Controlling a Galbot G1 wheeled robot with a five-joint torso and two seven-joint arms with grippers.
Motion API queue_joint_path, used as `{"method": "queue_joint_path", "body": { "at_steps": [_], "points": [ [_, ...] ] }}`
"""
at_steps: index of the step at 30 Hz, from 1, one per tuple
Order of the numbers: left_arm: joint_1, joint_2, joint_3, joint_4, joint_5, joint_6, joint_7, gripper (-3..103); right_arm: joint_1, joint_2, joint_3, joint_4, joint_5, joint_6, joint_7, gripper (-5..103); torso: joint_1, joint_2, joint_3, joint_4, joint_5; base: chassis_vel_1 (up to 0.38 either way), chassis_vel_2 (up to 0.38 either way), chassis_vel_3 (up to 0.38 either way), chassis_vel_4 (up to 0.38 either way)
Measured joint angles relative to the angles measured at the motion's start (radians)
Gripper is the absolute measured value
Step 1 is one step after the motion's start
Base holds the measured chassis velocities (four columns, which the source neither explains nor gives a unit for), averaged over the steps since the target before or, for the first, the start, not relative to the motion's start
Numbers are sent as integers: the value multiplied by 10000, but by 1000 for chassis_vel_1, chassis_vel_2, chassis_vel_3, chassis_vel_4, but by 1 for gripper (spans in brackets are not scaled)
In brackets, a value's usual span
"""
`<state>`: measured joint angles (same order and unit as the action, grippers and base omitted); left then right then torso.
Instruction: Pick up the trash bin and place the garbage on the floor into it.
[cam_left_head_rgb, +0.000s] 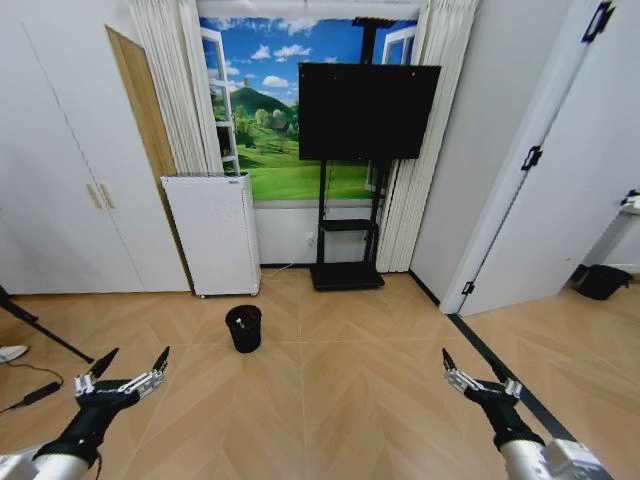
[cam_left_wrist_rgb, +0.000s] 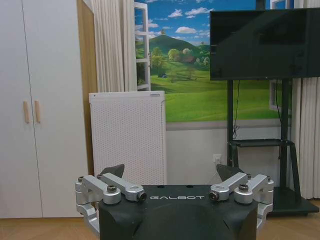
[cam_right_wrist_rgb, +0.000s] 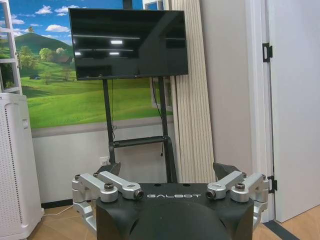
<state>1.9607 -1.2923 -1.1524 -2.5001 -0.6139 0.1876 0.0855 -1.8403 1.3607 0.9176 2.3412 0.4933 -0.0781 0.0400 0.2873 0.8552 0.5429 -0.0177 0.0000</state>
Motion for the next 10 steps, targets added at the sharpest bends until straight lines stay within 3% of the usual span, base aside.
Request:
{"method": "queue_joint_path", "body": {
  "at_steps": [10],
  "points": [
    [0, 0, 0, 0, 0, 0, 0, 100, 0, 0, 0, 0, 0, 0, -1, 100, 0, 0, 0, 0, 0, 0, 0, 0, 0]
  ]
}}
